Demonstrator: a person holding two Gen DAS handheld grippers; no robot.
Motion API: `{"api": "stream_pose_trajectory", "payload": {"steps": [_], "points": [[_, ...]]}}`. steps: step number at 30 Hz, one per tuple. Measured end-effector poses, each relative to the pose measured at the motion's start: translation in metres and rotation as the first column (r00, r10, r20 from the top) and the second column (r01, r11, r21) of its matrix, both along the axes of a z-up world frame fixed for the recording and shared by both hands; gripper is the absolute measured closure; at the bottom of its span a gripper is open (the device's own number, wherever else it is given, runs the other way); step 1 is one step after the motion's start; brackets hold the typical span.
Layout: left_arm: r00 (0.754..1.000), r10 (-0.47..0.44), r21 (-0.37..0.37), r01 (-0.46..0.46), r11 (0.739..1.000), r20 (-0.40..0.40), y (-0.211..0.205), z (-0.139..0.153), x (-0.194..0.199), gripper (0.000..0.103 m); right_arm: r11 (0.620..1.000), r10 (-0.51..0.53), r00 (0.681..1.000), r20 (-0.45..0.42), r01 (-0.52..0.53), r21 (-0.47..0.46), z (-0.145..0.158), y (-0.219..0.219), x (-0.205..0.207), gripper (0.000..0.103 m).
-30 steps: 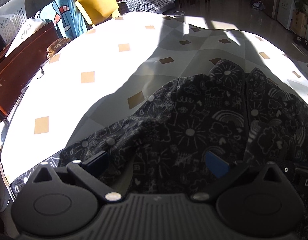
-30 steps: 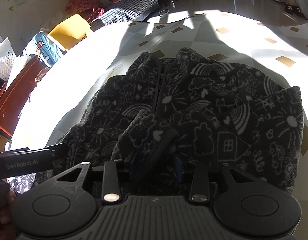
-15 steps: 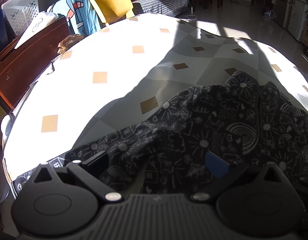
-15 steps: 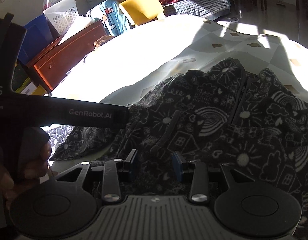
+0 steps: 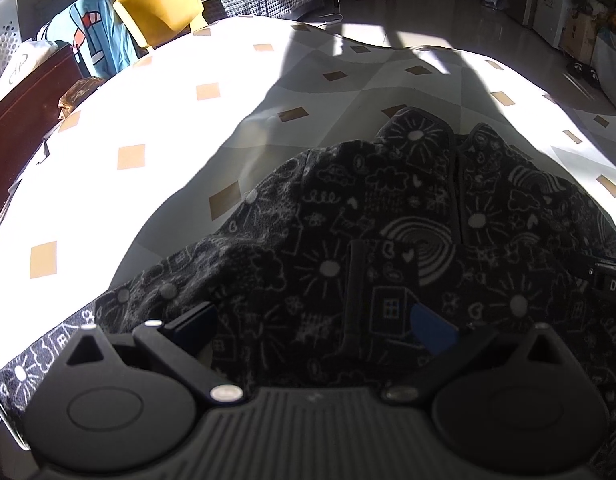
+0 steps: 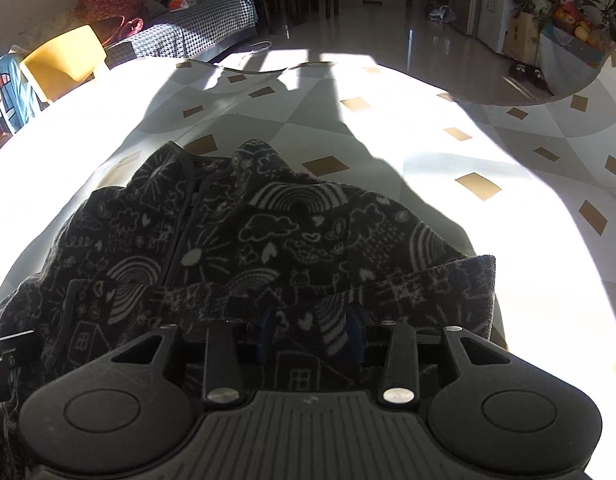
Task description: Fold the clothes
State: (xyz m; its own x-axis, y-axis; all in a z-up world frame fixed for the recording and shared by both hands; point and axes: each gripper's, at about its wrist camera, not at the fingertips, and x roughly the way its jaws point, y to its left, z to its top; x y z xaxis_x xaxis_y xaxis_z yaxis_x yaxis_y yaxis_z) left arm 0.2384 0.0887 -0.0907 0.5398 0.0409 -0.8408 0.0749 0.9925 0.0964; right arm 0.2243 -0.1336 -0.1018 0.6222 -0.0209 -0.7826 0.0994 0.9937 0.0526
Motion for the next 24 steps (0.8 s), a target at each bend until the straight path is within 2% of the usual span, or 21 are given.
{"api": "stream_pose_trajectory", "payload": {"steps": [10, 12, 13, 16, 20, 24], "points": [[0.997, -0.050, 0.021, 0.051, 0.998, -0.057, -0.020, -0.019, 0.009, 0.000, 0.995, 0.028, 0.999, -0.028, -0.030, -0.096, -0.019, 0.012, 0.004, 0.057], [0.996, -0.048, 0.024, 0.050, 0.998, -0.072, -0.020, -0.022, 0.011, 0.000, 0.992, 0.036, 0.999, -0.030, -0.039, -0.117, -0.023, 0.015, 0.005, 0.063], [0.996, -0.047, 0.026, 0.049, 0.998, -0.079, -0.020, -0.023, 0.012, 0.000, 0.991, 0.040, 0.999, -0.032, -0.044, -0.128, -0.024, 0.017, 0.005, 0.077], [0.994, -0.041, 0.037, 0.045, 0.998, -0.097, -0.019, -0.027, 0.014, 0.000, 0.990, 0.030, 0.999, -0.030, -0.033, -0.134, -0.025, 0.017, 0.007, 0.094], [0.992, -0.027, 0.050, 0.034, 0.998, -0.123, -0.016, -0.031, 0.016, 0.000, 0.993, -0.010, 1.000, -0.009, 0.009, -0.116, -0.020, 0.011, 0.008, 0.098], [0.990, -0.006, 0.050, 0.013, 0.999, -0.141, -0.010, -0.033, 0.018, 0.000, 0.991, -0.056, 0.992, 0.109, 0.069, -0.112, -0.004, 0.004, 0.008, 0.099]]}}
